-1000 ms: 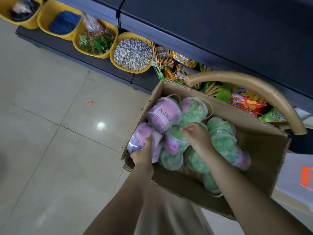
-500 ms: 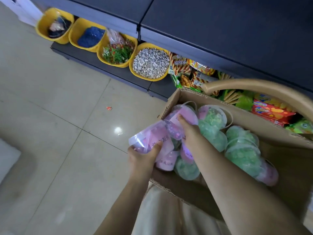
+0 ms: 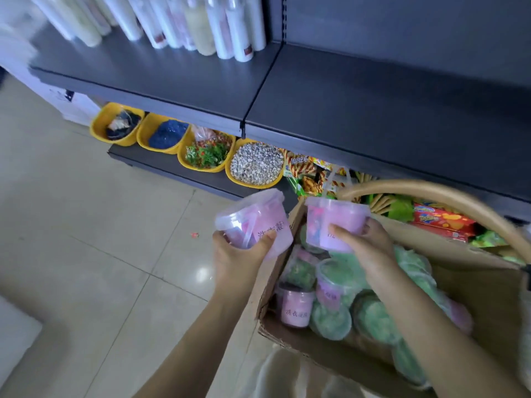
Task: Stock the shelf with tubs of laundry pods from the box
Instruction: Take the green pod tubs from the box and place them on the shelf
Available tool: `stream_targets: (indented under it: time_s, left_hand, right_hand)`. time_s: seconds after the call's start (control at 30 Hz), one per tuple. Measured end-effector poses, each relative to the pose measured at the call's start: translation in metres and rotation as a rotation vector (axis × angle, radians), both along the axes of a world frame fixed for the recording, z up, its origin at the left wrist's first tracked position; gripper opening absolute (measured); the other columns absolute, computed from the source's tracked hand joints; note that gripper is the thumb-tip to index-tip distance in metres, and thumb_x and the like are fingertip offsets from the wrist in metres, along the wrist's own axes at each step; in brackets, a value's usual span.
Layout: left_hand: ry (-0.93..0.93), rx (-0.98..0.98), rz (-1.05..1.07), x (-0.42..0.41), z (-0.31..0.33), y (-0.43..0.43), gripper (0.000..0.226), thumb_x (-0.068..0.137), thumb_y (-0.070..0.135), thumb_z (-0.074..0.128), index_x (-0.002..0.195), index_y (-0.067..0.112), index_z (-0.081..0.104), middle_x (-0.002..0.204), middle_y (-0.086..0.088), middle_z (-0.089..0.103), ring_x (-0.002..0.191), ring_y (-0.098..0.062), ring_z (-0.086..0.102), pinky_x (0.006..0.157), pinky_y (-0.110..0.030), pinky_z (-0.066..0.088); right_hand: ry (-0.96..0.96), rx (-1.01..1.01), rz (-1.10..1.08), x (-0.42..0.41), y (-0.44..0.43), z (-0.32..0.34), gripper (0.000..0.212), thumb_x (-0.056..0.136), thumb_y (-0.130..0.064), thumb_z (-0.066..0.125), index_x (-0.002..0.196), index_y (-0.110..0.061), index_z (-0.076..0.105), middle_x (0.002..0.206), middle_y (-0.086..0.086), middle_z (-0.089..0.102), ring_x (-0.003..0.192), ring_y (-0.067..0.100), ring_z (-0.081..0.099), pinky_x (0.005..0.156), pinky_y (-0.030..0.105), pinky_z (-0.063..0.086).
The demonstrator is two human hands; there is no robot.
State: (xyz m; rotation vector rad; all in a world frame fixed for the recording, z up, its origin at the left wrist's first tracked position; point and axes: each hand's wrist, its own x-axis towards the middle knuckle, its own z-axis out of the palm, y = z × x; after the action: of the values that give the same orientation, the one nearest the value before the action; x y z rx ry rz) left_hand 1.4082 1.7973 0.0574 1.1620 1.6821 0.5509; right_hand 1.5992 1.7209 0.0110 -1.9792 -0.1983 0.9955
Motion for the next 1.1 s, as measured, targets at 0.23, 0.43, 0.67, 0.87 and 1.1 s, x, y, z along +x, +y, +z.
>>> stream_targets:
  time_s: [0.23,0.43,0.67,0.87,1.1]
  left_hand:
    - [-0.258,0.322,-0.199,0.046,0.124,0.043,0.069,0.059,0.033,0.085,0.114,0.013,0.048,0.108,-0.002,0.060,0.101,-0.019,0.060,0.087,-0.035,0.051]
    - [-0.435,0.505,-0.328,0.086,0.232,0.072,0.057,0.066,0.031,0.082,0.108,0.016,0.046,0.094,0.009,0.057,0.086,-0.011,0.058,0.070,-0.021,0.044]
    - [-0.546,0.675,-0.433,0.126,0.325,0.094,0.071,0.048,0.053,0.071,0.107,0.020,0.049,0.101,0.005,0.062,0.092,-0.014,0.062,0.076,-0.028,0.049]
    - [-0.534,0.755,-0.506,0.170,0.357,0.118,0.079,0.062,0.040,0.082,0.126,0.014,0.043,0.115,0.003,0.058,0.097,-0.013,0.058,0.080,-0.023,0.046]
    - [-0.468,0.754,-0.493,0.214,0.372,0.143,0.117,0.036,0.067,0.072,0.135,0.017,0.036,0.125,0.003,0.053,0.120,-0.020,0.049,0.106,-0.039,0.040]
  right_hand:
    - [-0.300,0.320,0.011,0.052,-0.003,0.172,0.057,0.064,-0.005,0.083,0.113,-0.017,0.056,0.099,-0.007,0.063,0.083,0.001,0.059,0.060,0.005,0.046]
    - [-0.447,0.543,-0.105,0.083,-0.003,0.282,0.055,0.064,-0.006,0.082,0.113,-0.017,0.060,0.101,-0.005,0.068,0.089,0.010,0.064,0.073,0.024,0.050]
    - [-0.555,0.737,-0.182,0.110,0.008,0.368,0.044,0.070,-0.012,0.079,0.110,-0.020,0.062,0.100,-0.010,0.068,0.087,0.003,0.063,0.069,0.017,0.045]
    - [-0.599,0.785,-0.200,0.142,0.028,0.403,0.046,0.067,-0.021,0.082,0.108,-0.018,0.061,0.098,-0.007,0.067,0.084,0.005,0.063,0.070,0.019,0.045]
    - [-0.583,0.750,-0.211,0.186,0.061,0.417,0.063,0.064,-0.031,0.084,0.119,-0.017,0.057,0.107,-0.003,0.065,0.095,0.014,0.063,0.077,0.024,0.045]
